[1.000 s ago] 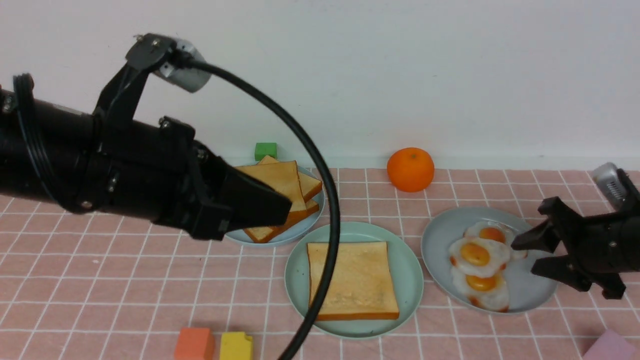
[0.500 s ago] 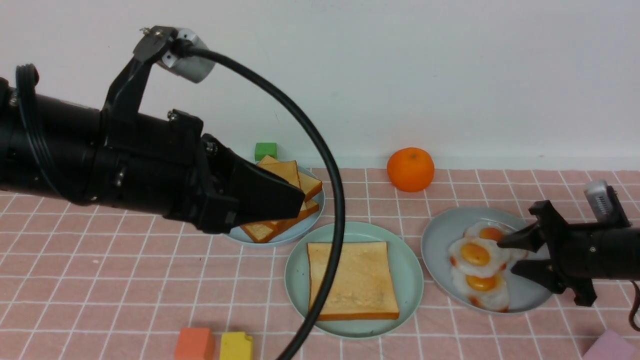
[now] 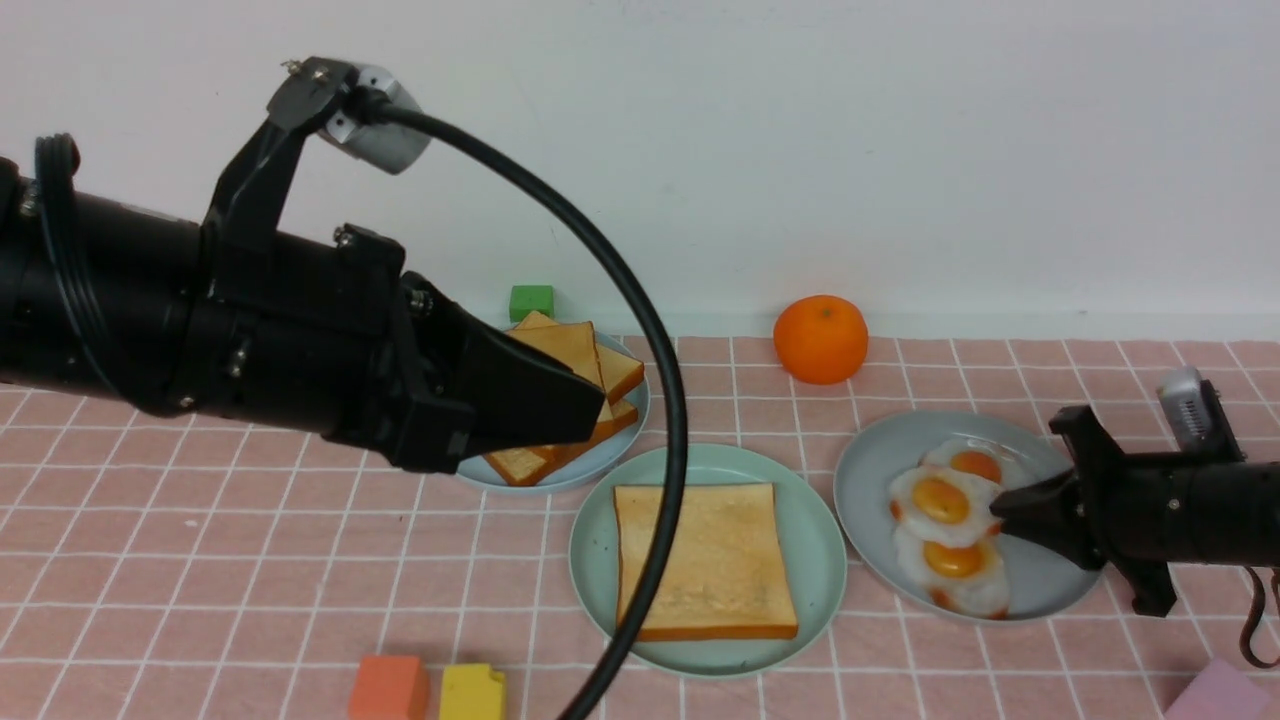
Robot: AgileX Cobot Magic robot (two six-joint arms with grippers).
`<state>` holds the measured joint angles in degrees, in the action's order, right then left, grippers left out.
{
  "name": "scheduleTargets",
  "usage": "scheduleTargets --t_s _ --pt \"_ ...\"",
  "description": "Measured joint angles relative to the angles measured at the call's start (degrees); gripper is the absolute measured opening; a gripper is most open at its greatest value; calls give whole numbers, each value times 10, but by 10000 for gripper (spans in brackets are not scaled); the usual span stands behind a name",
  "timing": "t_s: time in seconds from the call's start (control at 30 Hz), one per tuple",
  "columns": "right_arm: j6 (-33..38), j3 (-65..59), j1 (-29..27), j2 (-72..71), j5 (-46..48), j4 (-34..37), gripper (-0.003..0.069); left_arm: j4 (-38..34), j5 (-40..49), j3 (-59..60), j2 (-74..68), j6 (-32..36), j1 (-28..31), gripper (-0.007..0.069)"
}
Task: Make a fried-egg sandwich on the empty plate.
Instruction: Use the right arm to grab a fried egg, then use the right arm to place the fried egg on the slice of bread in the middle
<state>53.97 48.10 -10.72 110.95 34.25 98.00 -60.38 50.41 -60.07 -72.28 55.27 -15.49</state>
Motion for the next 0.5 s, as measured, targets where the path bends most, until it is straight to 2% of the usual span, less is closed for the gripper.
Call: scheduleTargets --t_s 0.5 --pt "0 -1 0 -75 14 -8 84 17 0 0 0 -7 0 285"
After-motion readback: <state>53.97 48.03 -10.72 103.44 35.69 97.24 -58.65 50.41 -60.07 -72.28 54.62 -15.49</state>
